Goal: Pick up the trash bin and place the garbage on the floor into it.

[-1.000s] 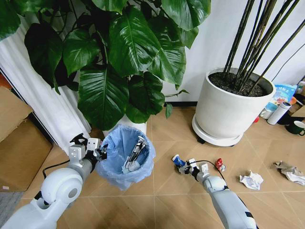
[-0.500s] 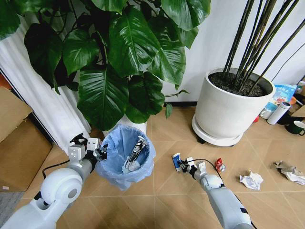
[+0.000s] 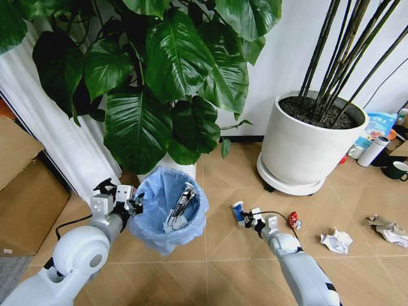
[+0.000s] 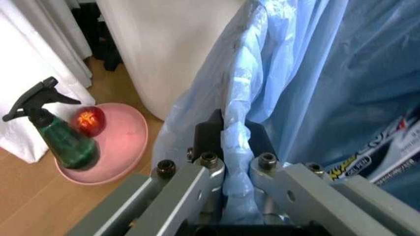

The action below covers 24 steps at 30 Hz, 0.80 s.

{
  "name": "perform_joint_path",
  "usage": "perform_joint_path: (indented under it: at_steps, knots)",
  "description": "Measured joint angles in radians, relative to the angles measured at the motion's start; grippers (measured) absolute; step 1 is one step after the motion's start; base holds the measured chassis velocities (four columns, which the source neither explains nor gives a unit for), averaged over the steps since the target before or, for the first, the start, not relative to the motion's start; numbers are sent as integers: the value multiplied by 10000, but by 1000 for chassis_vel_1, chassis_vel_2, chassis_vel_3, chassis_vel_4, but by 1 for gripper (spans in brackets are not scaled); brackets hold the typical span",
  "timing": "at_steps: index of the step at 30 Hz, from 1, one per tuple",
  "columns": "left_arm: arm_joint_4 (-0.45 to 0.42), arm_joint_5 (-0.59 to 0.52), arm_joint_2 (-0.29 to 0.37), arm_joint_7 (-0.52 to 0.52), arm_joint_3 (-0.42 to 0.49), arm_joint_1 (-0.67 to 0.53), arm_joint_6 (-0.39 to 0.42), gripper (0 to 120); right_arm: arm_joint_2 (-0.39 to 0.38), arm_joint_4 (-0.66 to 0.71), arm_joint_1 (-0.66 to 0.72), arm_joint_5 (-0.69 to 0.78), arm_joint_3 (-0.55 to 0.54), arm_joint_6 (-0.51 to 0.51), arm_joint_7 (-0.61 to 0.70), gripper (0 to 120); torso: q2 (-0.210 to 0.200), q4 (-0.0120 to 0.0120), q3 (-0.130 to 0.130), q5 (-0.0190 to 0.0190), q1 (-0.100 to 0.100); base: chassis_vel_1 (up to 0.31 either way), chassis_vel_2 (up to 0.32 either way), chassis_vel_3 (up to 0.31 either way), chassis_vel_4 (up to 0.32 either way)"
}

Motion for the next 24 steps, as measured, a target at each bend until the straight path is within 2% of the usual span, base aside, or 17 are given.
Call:
perform_joint_path:
  at_steps: [2,4,6,7,9,10,14,15,19,21,24]
  knots:
    - [-11,-69,24,-10,57,53,47,0,-134,1127,-230,166,61,-94,-22,0,0,0,1,0,1,0,0,0,0]
    - [-27,-123,46,-18,94,73,82,0,-176,1554,-290,232,71,-136,-24,0,0,3,0,3,0,0,0,0,0]
    - [-34,-232,169,-57,227,86,173,0,-306,2761,-505,418,70,-348,-35,0,0,3,1,-2,1,0,0,0,0]
    - [-34,-232,169,-57,227,86,173,0,-306,2761,-505,418,70,-348,-35,0,0,3,1,-2,1,0,0,0,0]
    - [0,-427,269,-77,312,-5,244,0,-481,3935,-737,738,-14,-620,-37,0,0,4,0,3,0,0,0,0,0]
    - [0,-427,269,-77,312,-5,244,0,-481,3935,-737,738,-14,-620,-37,0,0,4,0,3,0,0,0,0,0]
    - [180,-778,380,-119,453,-219,355,0,-950,6361,-1156,1435,-269,-1206,-40,0,0,1,1,-2,0,0,0,0,0]
    - [180,-778,380,-119,453,-219,355,0,-950,6361,-1156,1435,-269,-1206,-40,0,0,1,1,-2,0,0,0,0,0]
    - [352,-879,318,-84,633,-382,393,0,-1562,7947,-1290,2082,-756,-1760,-10,0,1,2,1,0,0,0,0,0,0]
    - [387,-891,281,-74,664,-410,400,0,-1717,8180,-1281,2251,-943,-1902,27,0,0,2,1,-3,0,0,0,0,0]
    - [483,-911,149,-54,762,-512,408,0,-2142,8745,-1152,2663,-1709,-2203,226,0,0,1,1,0,0,0,0,0,0]
